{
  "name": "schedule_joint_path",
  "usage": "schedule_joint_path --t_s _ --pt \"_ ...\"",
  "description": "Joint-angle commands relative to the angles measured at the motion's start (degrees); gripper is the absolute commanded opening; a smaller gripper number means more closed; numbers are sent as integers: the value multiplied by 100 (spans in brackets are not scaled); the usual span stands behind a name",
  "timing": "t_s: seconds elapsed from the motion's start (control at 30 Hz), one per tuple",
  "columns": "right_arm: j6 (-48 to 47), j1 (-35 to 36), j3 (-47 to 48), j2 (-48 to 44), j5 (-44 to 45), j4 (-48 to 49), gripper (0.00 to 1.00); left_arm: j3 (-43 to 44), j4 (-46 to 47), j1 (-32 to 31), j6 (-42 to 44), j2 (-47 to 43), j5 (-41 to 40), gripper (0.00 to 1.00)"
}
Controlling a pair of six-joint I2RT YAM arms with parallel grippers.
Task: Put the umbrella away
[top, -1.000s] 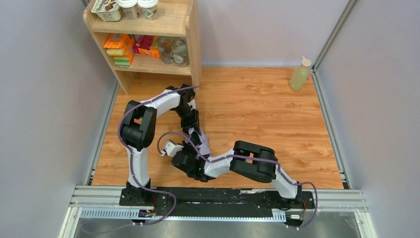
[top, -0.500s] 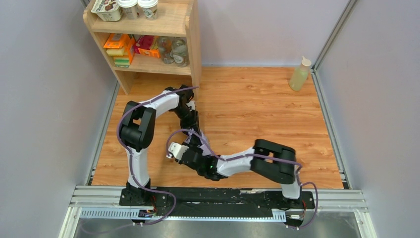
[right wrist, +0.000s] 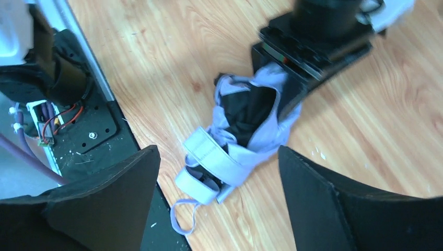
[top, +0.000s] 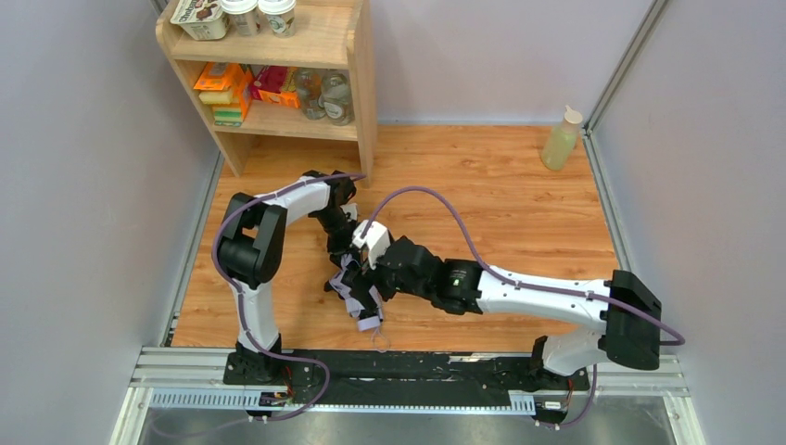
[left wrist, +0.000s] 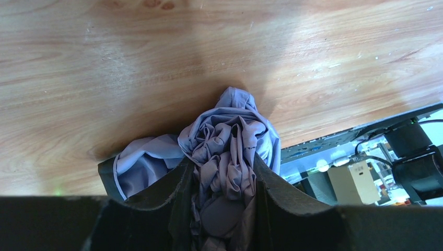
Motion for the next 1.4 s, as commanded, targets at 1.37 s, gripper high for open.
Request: schedule_joint_path --t_s 1.37 --pt "2574 -746 553 1947 -2165 490 61 -376 388 7 -847 -713 363 0"
